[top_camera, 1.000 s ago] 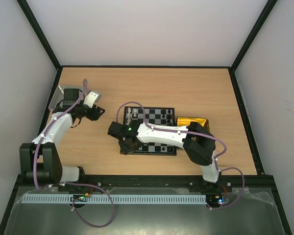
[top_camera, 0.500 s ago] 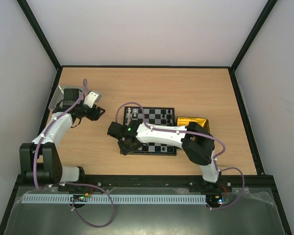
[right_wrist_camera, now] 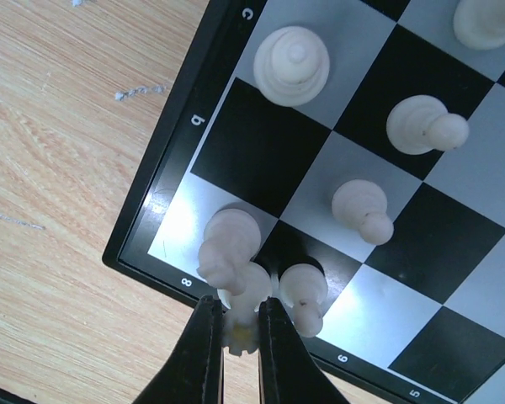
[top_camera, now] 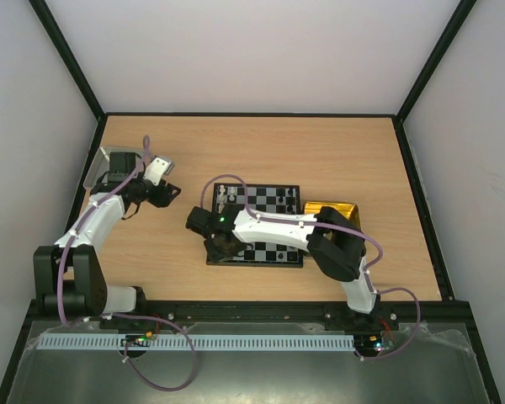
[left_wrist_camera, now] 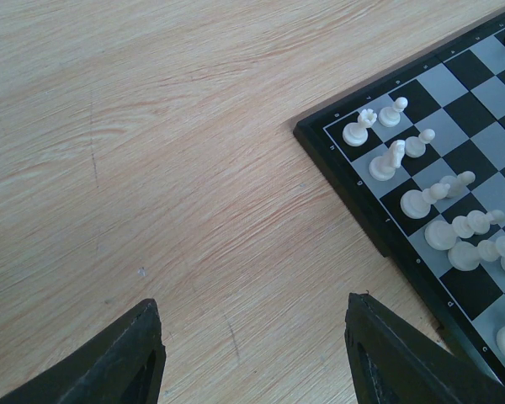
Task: Set up the chess pieces on the board
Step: Place the chess piece on the chessboard.
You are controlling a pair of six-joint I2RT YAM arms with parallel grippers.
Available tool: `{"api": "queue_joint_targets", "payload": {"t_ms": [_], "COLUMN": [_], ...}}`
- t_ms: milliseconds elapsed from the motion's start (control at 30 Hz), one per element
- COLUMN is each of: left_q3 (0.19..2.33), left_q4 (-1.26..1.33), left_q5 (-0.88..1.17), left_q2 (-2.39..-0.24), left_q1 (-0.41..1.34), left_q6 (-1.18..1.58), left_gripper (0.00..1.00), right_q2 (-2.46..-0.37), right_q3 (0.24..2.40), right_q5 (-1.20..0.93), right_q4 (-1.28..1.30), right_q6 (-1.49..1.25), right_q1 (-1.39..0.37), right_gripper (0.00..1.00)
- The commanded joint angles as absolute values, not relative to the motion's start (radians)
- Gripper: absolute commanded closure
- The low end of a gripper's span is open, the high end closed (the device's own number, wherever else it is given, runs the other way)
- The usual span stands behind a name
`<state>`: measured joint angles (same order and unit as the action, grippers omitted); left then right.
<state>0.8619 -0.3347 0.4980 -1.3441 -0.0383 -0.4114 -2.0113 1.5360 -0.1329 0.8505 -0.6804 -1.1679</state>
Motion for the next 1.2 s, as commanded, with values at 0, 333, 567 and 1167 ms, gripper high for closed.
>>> {"api": "queue_joint_targets", "payload": {"t_ms": [0, 333, 567, 1167], "left_q3": [0.849, 0.848, 0.850, 0.852], "left_q4": [-0.344, -0.343, -0.344, -0.345], "left_q5": [0.523, 0.526, 0.528, 0.528], "left_q2": [-1.329, -1.332, -1.334, -1.335], "left_q1": [-0.043, -0.043, -0.043, -0.043], "left_q6": [-0.420, -0.422, -0.423, -0.425], "left_gripper": [0.40, 0.39, 0.39, 0.39], "right_q2": [-2.035, -2.052, -2.050, -2.057], "right_q3": [1.546, 1.578, 1.578, 1.603], "right_q5": [-0.123, -0.138, -0.145, -0.151], "right_q4": [0.843, 0.848, 0.851, 0.857], "right_q6": [-0.668, -0.666, -0.664, -0.658], "right_q1": [-1.158, -1.158, -1.157, -1.157], "right_gripper": [0.98, 0.98, 0.98, 0.98]}}
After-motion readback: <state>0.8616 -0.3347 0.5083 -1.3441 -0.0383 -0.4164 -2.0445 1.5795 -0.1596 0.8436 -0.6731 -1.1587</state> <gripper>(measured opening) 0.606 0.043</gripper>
